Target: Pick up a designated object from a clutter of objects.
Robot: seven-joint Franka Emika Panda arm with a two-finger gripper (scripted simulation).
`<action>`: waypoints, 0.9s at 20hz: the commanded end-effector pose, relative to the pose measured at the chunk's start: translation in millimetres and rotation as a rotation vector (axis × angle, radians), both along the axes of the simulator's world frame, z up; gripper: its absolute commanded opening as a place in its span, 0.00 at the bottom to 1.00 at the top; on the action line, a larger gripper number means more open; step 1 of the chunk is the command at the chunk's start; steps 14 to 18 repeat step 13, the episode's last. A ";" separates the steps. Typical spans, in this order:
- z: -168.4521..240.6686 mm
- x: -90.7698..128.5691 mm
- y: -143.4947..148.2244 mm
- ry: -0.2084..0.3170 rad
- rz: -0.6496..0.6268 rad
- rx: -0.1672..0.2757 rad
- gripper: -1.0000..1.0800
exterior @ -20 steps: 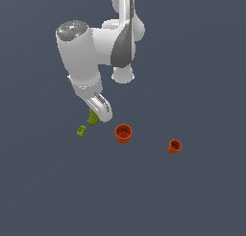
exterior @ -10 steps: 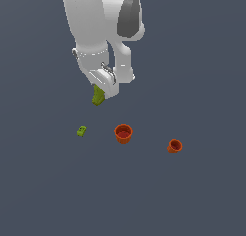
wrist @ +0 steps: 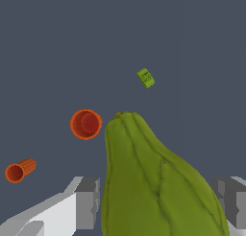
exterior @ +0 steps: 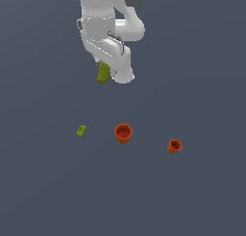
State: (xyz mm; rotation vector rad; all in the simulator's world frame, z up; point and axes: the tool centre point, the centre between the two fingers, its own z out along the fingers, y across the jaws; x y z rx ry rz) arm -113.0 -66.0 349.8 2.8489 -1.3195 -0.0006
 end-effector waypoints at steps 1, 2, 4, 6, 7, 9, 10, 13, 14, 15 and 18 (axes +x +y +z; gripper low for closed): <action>13.4 -9.5 4.5 -0.001 0.000 0.000 0.00; 17.8 -12.6 6.0 -0.001 0.000 0.000 0.00; 25.5 -18.0 8.8 -0.001 0.000 0.000 0.00; 31.8 -22.3 10.8 -0.001 0.000 0.000 0.00; 34.4 -24.0 11.8 -0.001 0.000 0.000 0.00; 38.4 -26.4 13.2 -0.001 0.000 0.001 0.00; 39.8 -27.2 13.8 -0.001 0.000 0.001 0.00; 41.6 -28.0 14.5 -0.001 0.000 0.001 0.00; 41.6 -28.0 14.5 -0.001 0.000 0.001 0.00; 41.6 -28.0 14.5 -0.001 0.000 0.001 0.00; 41.6 -28.0 14.5 -0.001 0.000 0.001 0.00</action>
